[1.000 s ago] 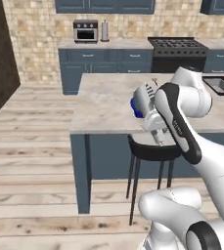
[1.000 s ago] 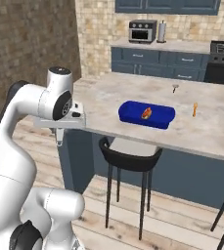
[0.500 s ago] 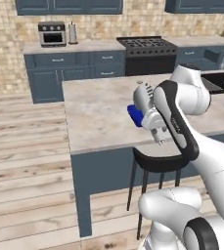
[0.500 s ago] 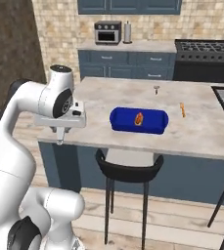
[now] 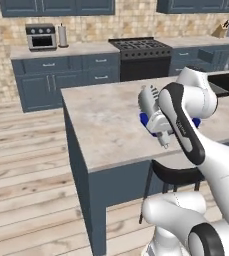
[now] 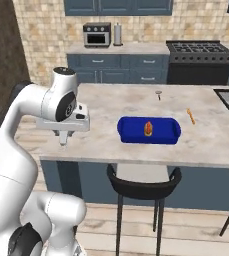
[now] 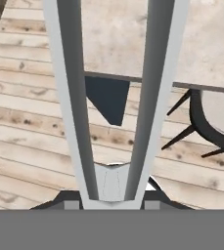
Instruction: Take the tongs from the drawer on the left and place them on the dining counter next to the tray containing the hot dog.
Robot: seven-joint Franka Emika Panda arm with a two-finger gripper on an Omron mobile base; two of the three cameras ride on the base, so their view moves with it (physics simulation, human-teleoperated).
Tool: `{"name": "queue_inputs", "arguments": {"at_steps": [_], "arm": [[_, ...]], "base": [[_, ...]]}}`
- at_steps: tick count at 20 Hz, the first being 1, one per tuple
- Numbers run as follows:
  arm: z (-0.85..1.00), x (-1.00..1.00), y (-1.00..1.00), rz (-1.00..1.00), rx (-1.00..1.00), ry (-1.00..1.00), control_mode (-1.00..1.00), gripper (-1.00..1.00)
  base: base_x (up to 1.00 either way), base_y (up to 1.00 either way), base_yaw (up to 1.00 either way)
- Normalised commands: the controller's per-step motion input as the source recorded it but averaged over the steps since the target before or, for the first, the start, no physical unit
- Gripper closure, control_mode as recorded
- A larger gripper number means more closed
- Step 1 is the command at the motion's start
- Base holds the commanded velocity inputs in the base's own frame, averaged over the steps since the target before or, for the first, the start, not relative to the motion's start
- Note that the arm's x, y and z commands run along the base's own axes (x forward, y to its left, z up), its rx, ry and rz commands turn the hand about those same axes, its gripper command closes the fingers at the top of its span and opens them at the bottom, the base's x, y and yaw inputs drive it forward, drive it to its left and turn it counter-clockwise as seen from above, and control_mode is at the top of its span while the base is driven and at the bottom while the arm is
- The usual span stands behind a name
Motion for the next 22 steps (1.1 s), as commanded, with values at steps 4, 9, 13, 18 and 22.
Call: {"name": "queue_inputs", "arguments": {"at_steps": [4,9,13,18,22], "arm": [[0.0,0.0,0.0,0.0,0.0,0.0,1.0,1.0],[0.0,0.0,0.0,0.0,0.0,0.0,1.0,1.0],[0.0,0.0,0.0,0.0,0.0,0.0,1.0,1.0],[0.0,0.0,0.0,0.0,0.0,0.0,1.0,1.0],[0.0,0.0,0.0,0.0,0.0,0.0,1.0,1.0]], "base": [[0.6,0.3,-0.17],[0.61,0.18,-0.17],[0.5,0.11,-0.17],[0.15,0.0,-0.13],[0.02,0.0,-0.08]]}}
